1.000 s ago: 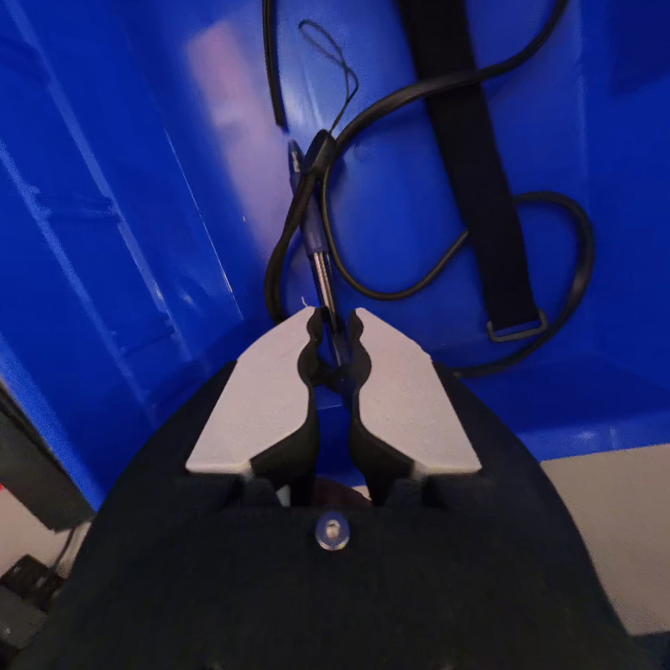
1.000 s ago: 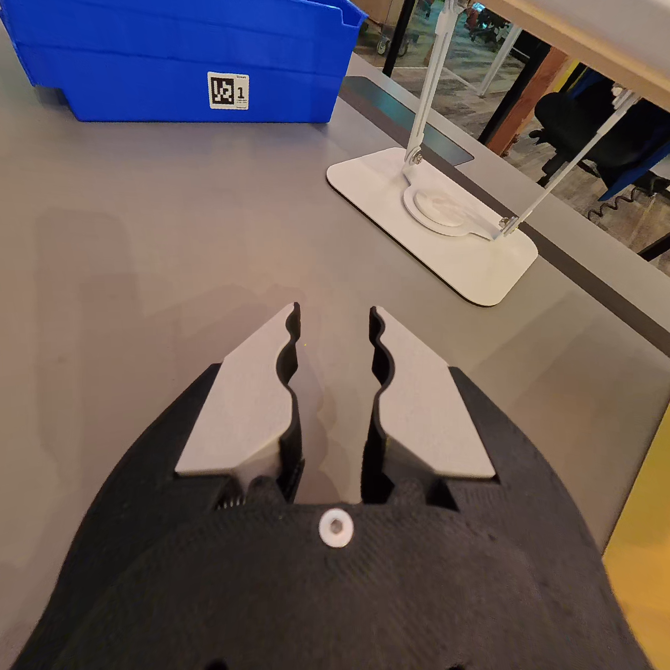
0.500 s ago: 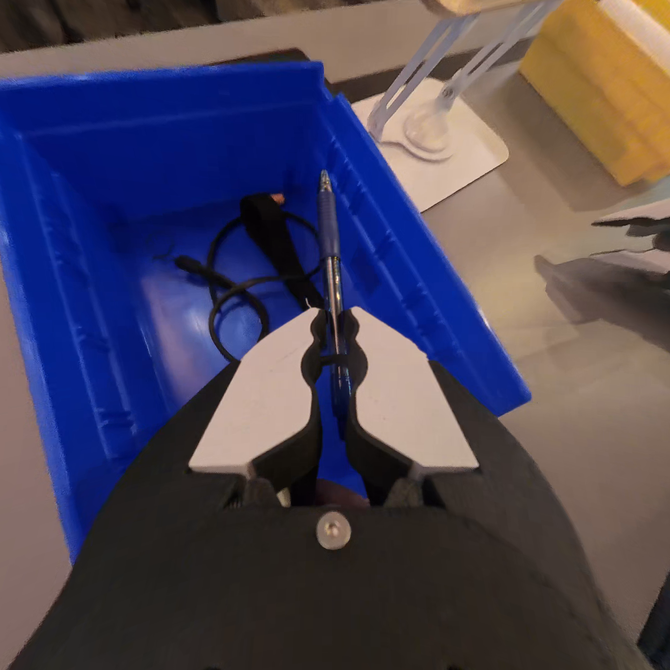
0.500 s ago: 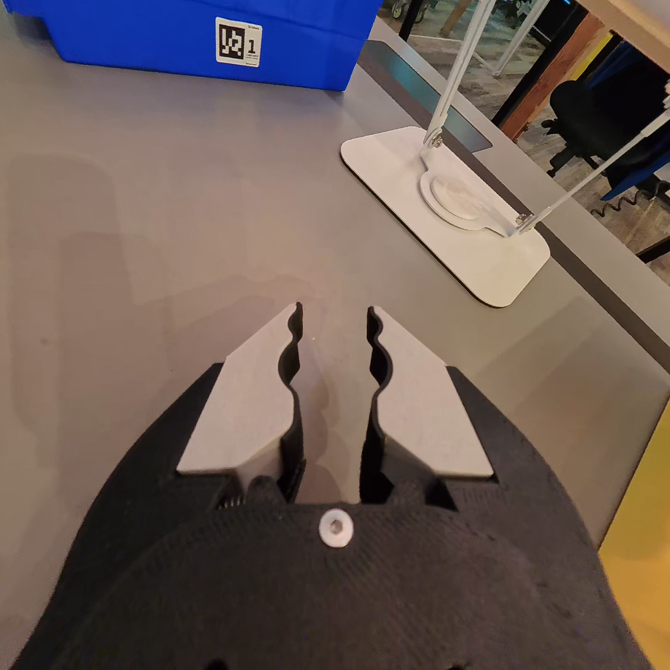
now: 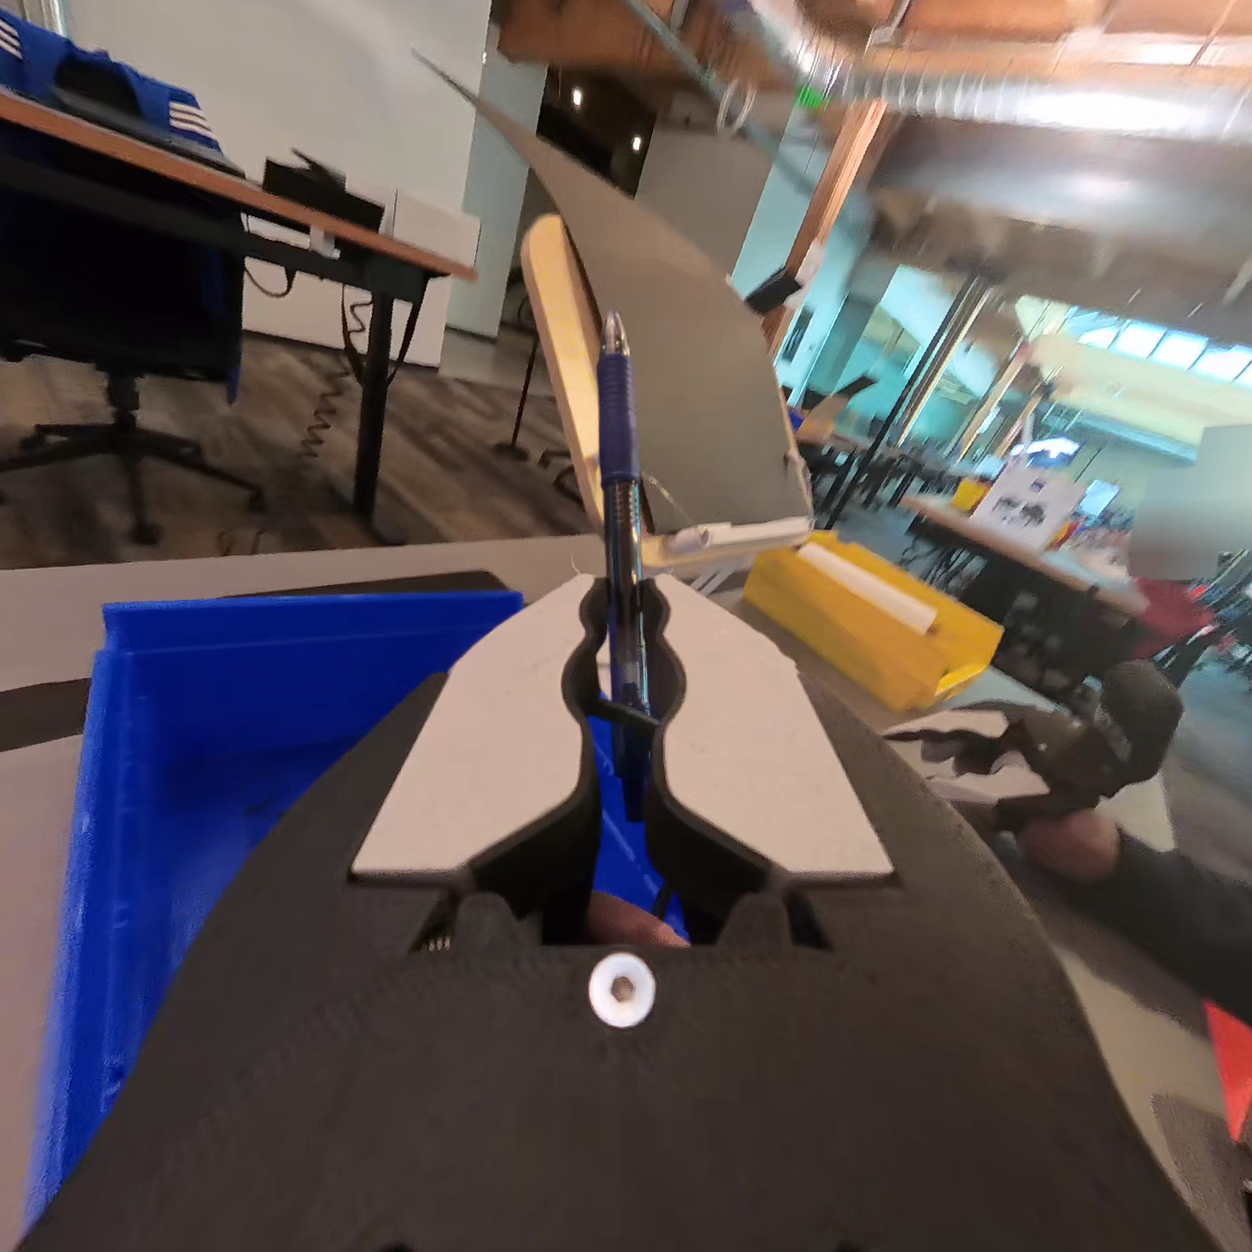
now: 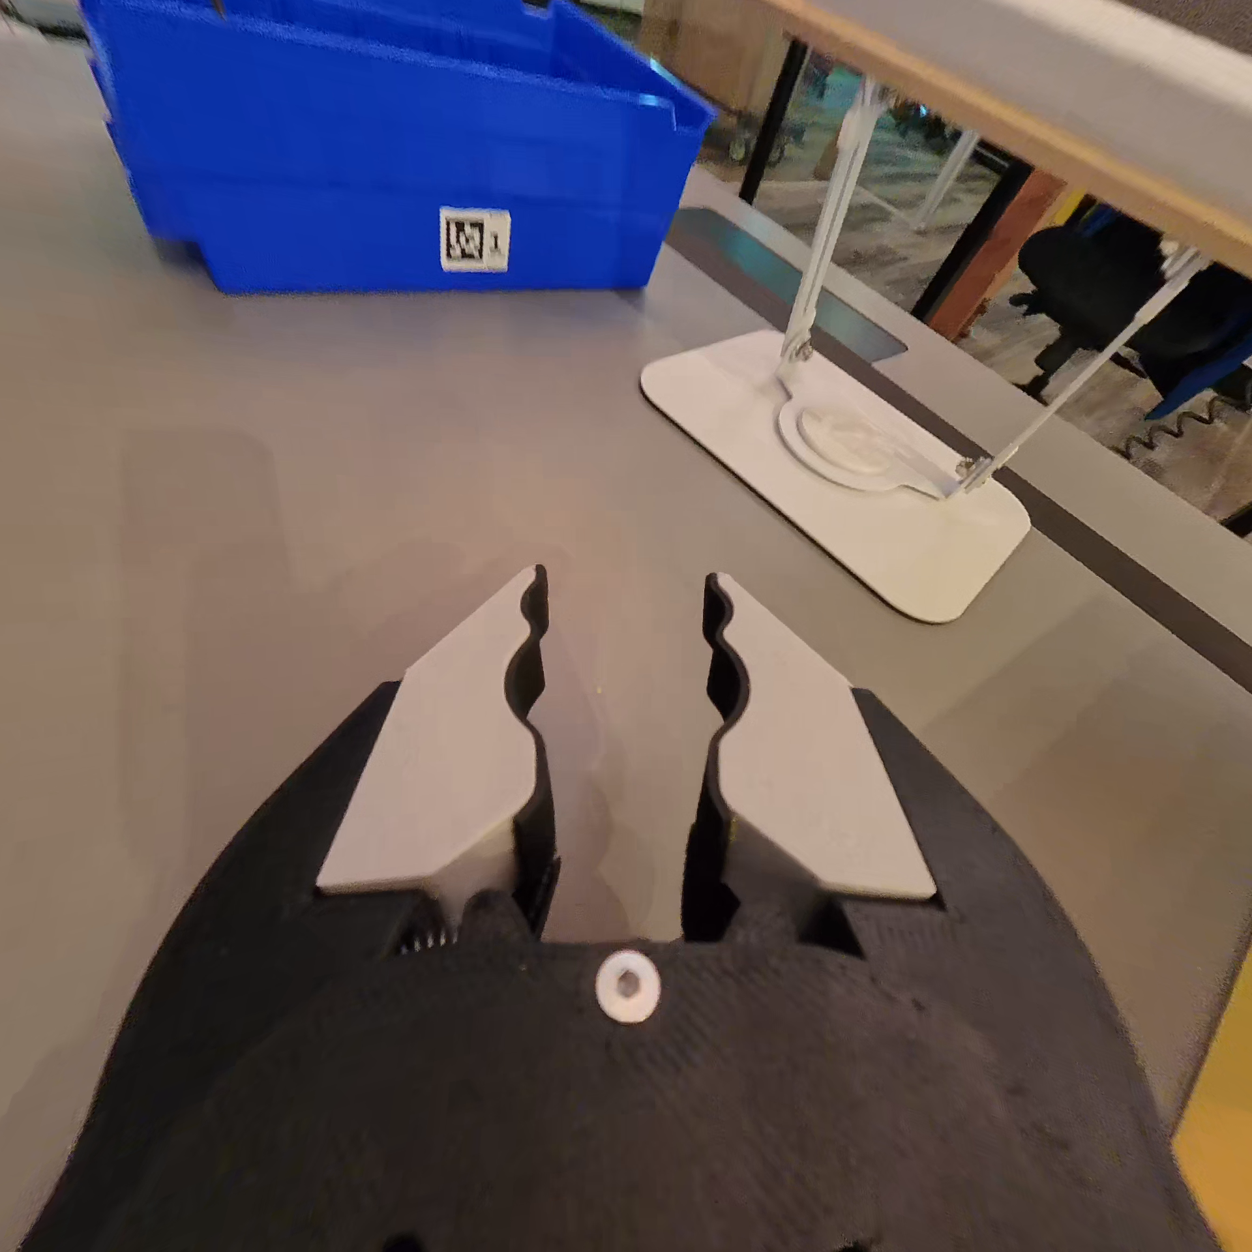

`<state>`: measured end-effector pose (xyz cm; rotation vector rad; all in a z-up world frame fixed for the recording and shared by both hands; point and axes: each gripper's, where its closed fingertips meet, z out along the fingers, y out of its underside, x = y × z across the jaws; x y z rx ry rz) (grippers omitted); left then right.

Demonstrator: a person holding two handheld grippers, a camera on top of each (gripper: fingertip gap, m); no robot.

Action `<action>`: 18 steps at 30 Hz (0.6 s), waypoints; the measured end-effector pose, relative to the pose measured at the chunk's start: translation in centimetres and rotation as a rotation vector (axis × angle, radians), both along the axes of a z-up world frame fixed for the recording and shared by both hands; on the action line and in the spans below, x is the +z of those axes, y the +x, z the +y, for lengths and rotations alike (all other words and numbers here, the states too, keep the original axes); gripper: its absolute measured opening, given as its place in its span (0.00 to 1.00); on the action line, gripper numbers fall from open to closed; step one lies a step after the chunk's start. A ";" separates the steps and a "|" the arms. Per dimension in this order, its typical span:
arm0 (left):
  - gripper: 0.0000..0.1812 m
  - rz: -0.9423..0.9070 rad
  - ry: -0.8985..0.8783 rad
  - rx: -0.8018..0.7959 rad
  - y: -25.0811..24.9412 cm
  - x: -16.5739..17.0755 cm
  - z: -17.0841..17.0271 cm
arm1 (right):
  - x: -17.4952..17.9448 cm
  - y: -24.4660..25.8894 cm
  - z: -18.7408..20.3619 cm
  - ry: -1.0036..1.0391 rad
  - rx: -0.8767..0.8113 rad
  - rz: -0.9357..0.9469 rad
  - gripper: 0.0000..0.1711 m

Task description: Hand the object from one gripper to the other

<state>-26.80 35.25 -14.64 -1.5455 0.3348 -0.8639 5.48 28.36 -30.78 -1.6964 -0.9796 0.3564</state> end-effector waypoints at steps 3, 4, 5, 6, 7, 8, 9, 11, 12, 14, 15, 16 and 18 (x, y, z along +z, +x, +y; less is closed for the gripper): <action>0.05 -0.228 0.133 0.011 -1.6 3.2 -0.4 | 1.1 -0.5 -0.1 0.022 0.012 0.007 0.25; 0.05 -0.288 0.148 0.030 -2.4 3.9 -0.2 | 1.1 -0.8 -0.1 0.019 0.019 0.001 0.25; 0.05 -0.319 0.170 0.052 -3.0 4.4 0.0 | 1.1 -1.0 -0.2 0.014 0.028 0.003 0.25; 0.05 -0.342 0.193 0.067 -3.4 4.8 0.0 | 1.3 -1.3 -0.3 0.011 0.037 0.009 0.25; 0.05 -0.344 0.193 0.069 -3.4 5.0 0.1 | 1.6 -1.6 -0.5 0.009 0.047 0.022 0.25; 0.05 -0.296 0.193 0.071 -2.9 4.9 0.2 | 2.2 -2.0 -0.7 0.010 0.060 0.042 0.25; 0.05 -0.226 0.208 0.066 -2.1 4.9 0.0 | 3.0 -2.4 -0.9 0.010 0.074 0.070 0.25; 0.05 -0.137 0.239 0.015 0.2 5.1 -1.1 | 5.2 -3.4 -1.3 0.006 0.113 0.160 0.25; 0.05 -0.102 0.251 -0.015 1.6 5.1 -1.7 | 6.7 -4.0 -1.5 0.001 0.137 0.221 0.25; 0.05 -0.105 0.260 -0.087 4.4 5.1 -3.3 | 9.7 -5.3 -1.8 -0.034 0.196 0.358 0.25; 0.05 -0.122 0.259 -0.137 6.1 5.0 -4.2 | 11.1 -6.0 -1.9 -0.060 0.231 0.430 0.25; 0.05 -0.128 0.261 -0.171 7.7 4.8 -5.0 | 12.5 -6.6 -2.0 -0.087 0.268 0.500 0.26; 0.05 -0.166 0.260 -0.259 10.9 4.4 -6.7 | 14.8 -7.9 -2.2 -0.141 0.336 0.621 0.28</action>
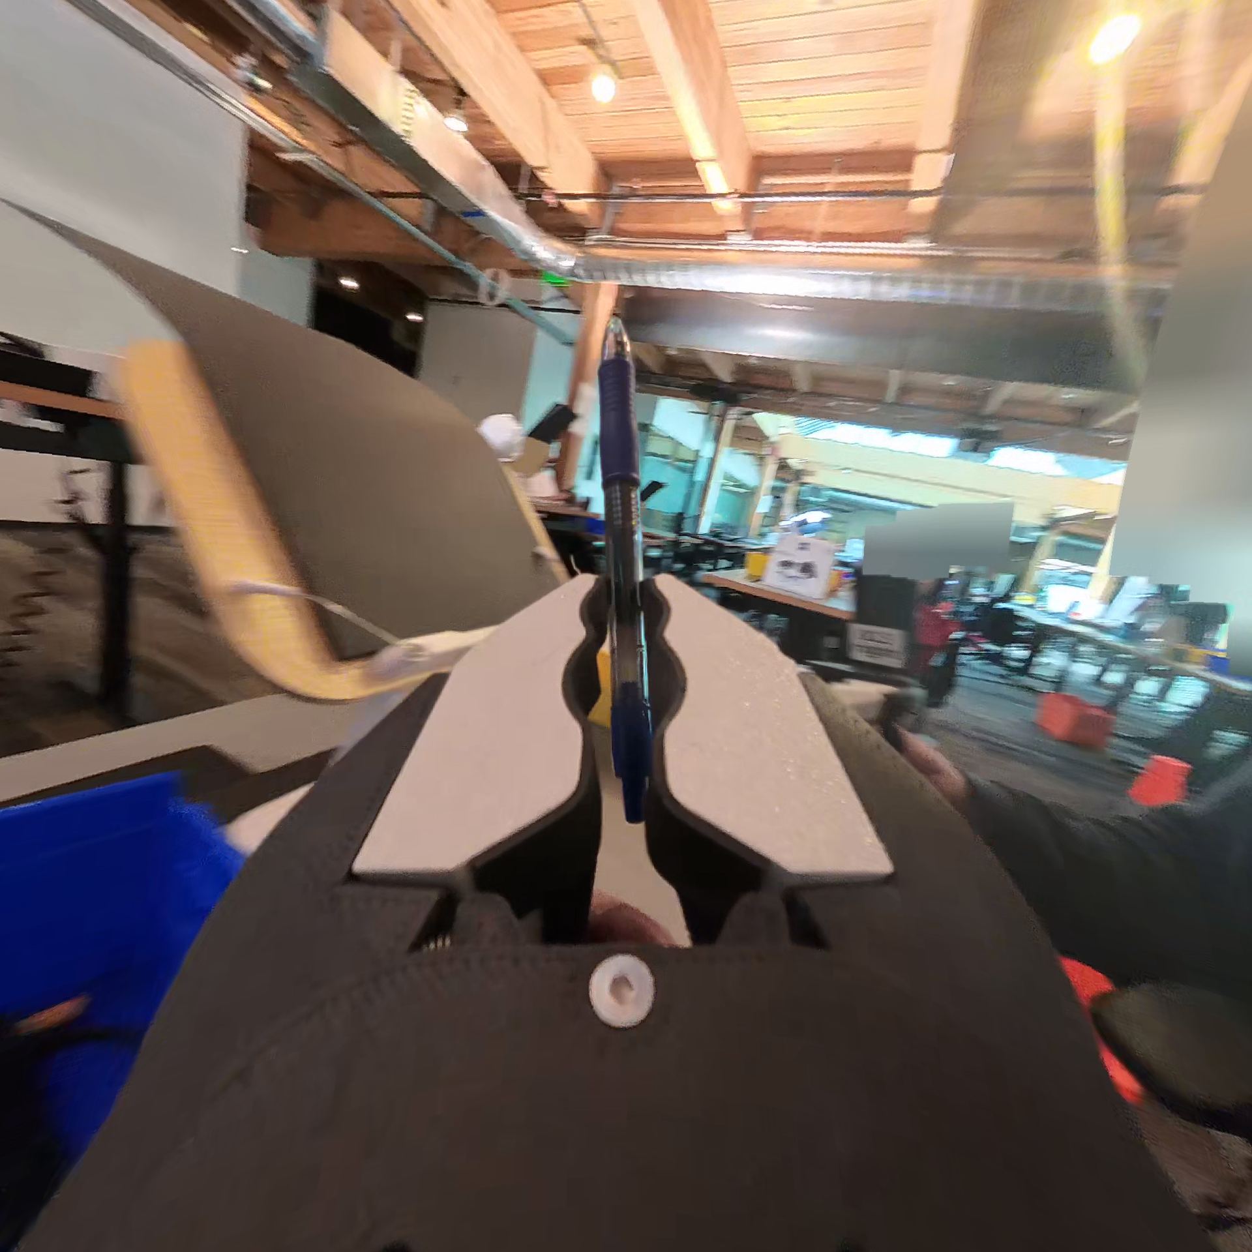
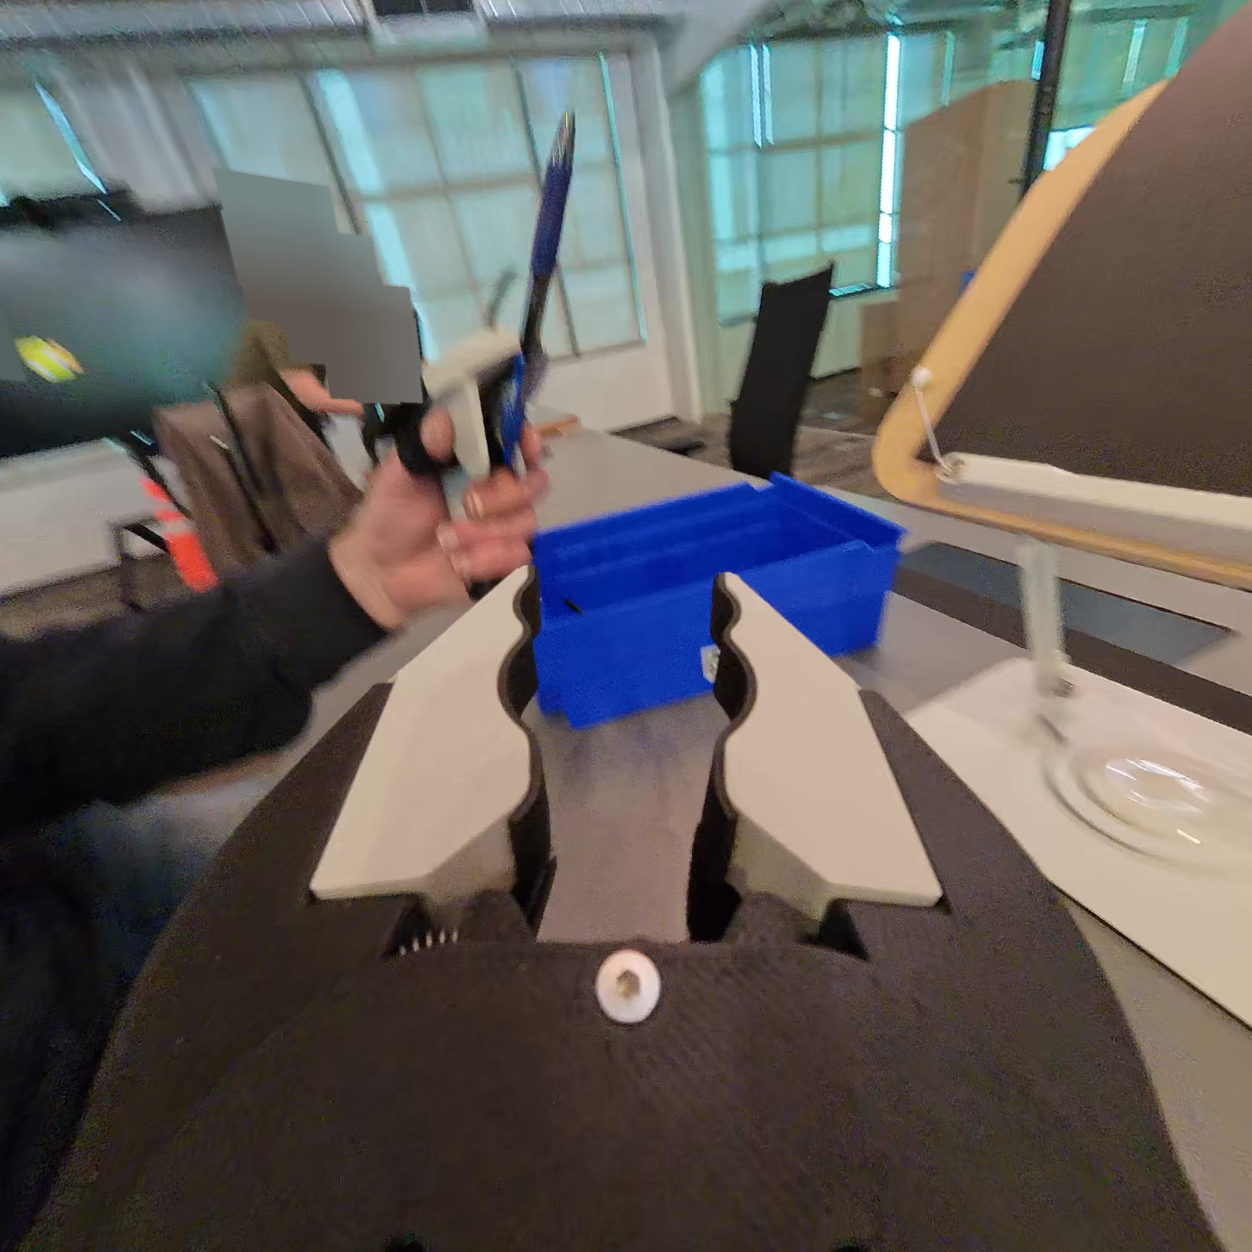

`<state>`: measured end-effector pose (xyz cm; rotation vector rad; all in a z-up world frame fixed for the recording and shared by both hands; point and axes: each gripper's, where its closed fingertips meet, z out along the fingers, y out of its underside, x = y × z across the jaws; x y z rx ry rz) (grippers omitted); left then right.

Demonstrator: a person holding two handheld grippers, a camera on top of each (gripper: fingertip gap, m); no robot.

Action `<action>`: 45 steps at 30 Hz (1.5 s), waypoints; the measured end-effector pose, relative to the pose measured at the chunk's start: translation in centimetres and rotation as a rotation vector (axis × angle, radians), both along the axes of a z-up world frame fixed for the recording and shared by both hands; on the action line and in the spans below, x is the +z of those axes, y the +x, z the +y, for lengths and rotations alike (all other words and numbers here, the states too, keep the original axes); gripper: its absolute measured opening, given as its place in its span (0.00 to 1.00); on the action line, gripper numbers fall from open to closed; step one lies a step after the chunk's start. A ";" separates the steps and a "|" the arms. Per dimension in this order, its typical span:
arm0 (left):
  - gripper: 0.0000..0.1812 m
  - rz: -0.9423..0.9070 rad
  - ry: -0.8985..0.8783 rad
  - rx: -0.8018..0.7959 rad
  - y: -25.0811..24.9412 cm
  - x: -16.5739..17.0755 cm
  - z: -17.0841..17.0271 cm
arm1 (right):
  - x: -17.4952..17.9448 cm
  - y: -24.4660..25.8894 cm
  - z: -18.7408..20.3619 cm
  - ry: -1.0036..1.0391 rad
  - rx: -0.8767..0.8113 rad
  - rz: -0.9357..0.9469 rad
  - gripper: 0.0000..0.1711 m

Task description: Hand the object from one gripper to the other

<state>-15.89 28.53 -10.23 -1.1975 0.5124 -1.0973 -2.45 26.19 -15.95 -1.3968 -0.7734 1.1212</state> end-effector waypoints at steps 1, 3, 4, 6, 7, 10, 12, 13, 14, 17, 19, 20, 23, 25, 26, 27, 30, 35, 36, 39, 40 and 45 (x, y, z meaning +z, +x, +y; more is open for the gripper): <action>0.05 -0.024 -0.003 -0.046 1.5 -0.2 -0.9 | 1.0 -0.6 0.0 -0.020 0.033 0.053 0.28; 0.05 -0.079 -0.013 -0.118 4.0 -0.6 -2.3 | 2.5 -1.6 -0.1 -0.048 0.085 0.147 0.28; 0.05 -0.102 -0.022 -0.160 5.2 -0.9 -3.0 | 3.1 -2.0 -0.3 -0.065 0.115 0.192 0.28; 0.05 -0.128 -0.035 -0.211 7.3 -1.6 -3.9 | 3.6 -3.0 -0.7 -0.107 0.172 0.255 0.26; 0.05 -0.130 -0.037 -0.238 8.1 -1.9 -4.4 | 3.7 -3.3 -0.8 -0.129 0.194 0.277 0.26; 0.05 -0.138 -0.064 -0.290 10.0 -3.0 -5.2 | 3.6 -4.2 -1.9 -0.162 0.278 0.322 0.22; 0.05 -0.130 -0.081 -0.320 11.0 -3.8 -5.7 | 3.6 -4.5 -2.8 -0.179 0.343 0.348 0.14; 0.05 -0.122 -0.088 -0.335 11.5 -4.1 -6.0 | 3.5 -4.5 -3.1 -0.178 0.363 0.351 0.06; 0.06 -0.120 -0.094 -0.343 11.8 -4.4 -6.1 | 3.4 -4.5 -3.3 -0.169 0.362 0.345 0.04; 0.05 -0.120 -0.123 -0.357 12.0 -5.0 -6.2 | 2.4 -4.3 -3.3 -0.151 0.344 0.238 0.04; 0.07 -0.054 -0.120 -0.308 11.7 -5.5 -5.9 | 1.8 -3.8 -2.8 -0.093 0.291 0.123 0.04; 0.11 -0.018 -0.115 -0.268 11.3 -5.7 -5.6 | 1.2 -3.6 -2.6 -0.042 0.257 0.029 0.04; 0.19 0.123 -0.103 -0.149 9.6 -5.5 -4.7 | -0.9 -2.3 -1.6 0.230 0.116 -0.363 0.04; 0.23 0.217 -0.107 -0.106 8.8 -4.7 -4.4 | -2.3 -1.0 -0.4 0.485 -0.003 -0.684 0.04; 0.24 0.252 -0.128 -0.104 8.5 -4.3 -4.4 | -2.6 -0.5 0.2 0.630 -0.062 -0.830 0.04; 0.25 0.276 -0.164 -0.125 8.6 -4.0 -4.4 | -2.7 -0.2 0.4 0.785 -0.102 -0.960 0.04; 0.29 0.278 -0.345 -0.316 9.8 -3.4 -5.4 | -2.6 -0.5 0.2 1.151 -0.131 -1.201 0.04; 0.26 0.395 -0.599 -0.566 12.9 -7.4 -7.3 | -1.8 -1.9 -1.5 1.489 -0.125 -1.264 0.04; 0.23 0.430 -0.615 -0.580 13.4 -8.4 -7.6 | -1.8 -2.0 -1.8 1.527 -0.117 -1.267 0.04; 0.07 0.425 -0.621 -0.663 14.4 -9.3 -8.8 | -2.4 -1.8 -2.0 1.585 -0.098 -1.291 0.04; 0.07 0.442 -0.599 -0.624 14.4 -9.7 -8.4 | -2.5 -1.7 -2.0 1.570 -0.096 -1.280 0.05; 0.06 0.384 -0.444 -0.436 13.7 -9.6 -6.3 | -0.2 0.0 -1.4 1.230 -0.211 -1.051 0.21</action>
